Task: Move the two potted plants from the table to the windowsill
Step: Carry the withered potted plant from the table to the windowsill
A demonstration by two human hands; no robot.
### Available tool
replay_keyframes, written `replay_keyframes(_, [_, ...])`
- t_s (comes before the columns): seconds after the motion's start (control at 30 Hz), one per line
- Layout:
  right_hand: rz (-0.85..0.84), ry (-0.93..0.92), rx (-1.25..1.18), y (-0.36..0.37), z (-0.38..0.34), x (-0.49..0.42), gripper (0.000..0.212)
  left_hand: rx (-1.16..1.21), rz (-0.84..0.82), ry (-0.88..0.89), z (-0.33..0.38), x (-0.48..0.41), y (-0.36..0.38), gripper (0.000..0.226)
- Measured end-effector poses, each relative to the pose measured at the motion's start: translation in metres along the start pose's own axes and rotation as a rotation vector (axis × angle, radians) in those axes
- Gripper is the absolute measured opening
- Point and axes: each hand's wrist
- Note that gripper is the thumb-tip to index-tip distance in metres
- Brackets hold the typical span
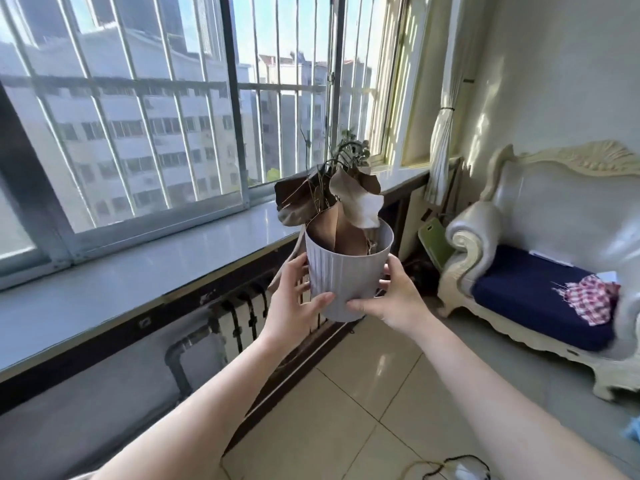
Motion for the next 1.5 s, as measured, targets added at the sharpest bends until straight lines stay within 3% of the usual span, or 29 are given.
replay_keyframes(0.37, [-0.032,0.025,-0.042,0.06,0.001,-0.119,0.107,0.0,0.109,-0.05,-0.047,-0.065,-0.078,0.073])
replay_keyframes(0.5, [-0.074,0.005,-0.047,0.081,0.003,-0.164,0.099,-0.016,0.163,-0.109,-0.067,-0.084,-0.105,0.074])
replay_keyframes(0.63, [-0.172,-0.037,-0.073,0.103,-0.001,-0.211,0.091,-0.02,0.221,-0.129,-0.086,-0.104,-0.133,0.074])
replay_keyframes(0.97, [-0.423,-0.128,-0.123,0.174,-0.02,-0.326,0.095,-0.086,0.407,-0.222,-0.129,-0.142,-0.218,0.083])
replay_keyframes(1.23, [-0.57,-0.132,-0.132,0.235,-0.017,-0.377,0.094,-0.062,0.428,-0.368,-0.152,-0.132,-0.261,0.104])
replay_keyframes(1.5, [-0.663,-0.088,-0.132,0.296,-0.01,-0.403,0.092,-0.054,0.447,-0.462,-0.184,-0.12,-0.3,0.096])
Point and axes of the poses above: each hand's wrist, its own x-axis away from the middle knuckle, its own y-axis out of the palm, z = x × y, and after that the axes turned 12 degrees about -z, right-handed
